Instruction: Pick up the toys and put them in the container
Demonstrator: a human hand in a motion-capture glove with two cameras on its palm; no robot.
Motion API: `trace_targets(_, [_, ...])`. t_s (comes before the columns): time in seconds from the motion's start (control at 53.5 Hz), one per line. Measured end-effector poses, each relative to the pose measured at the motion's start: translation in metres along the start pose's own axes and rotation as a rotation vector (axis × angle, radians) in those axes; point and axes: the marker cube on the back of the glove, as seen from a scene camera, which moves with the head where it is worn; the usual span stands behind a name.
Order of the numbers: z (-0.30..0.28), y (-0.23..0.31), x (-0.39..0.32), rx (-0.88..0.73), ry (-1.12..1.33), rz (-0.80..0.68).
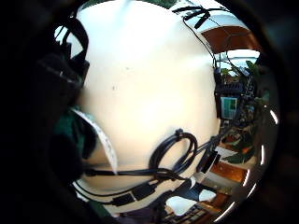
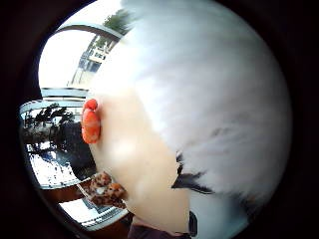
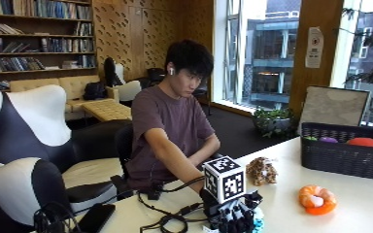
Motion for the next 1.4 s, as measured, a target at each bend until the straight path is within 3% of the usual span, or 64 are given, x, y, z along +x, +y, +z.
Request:
trace_targets(0.075, [-0.002,-0.003,-0.001,0.032,-0.024,-0.024])
trace_targets(0.262, [-0.037,-0.003,-0.018,-0.068,-0.078,-0.051])
trace_targets(0.579, [-0.234,0.020,-0.115,0.118,-0.084,-0.227])
trace_targets(0.841, [-0.344,0.029,-0.218,0.242,-0.031,-0.359])
trace_targets(1.047, [-0.359,0.021,-0.309,0.231,-0.055,-0.516])
trace_targets(1.159, [-0.346,0.022,-0.367,0.201,-0.043,-0.485])
trace_targets(1.402, [-0.300,0.067,-0.498,0.171,0.042,-0.619])
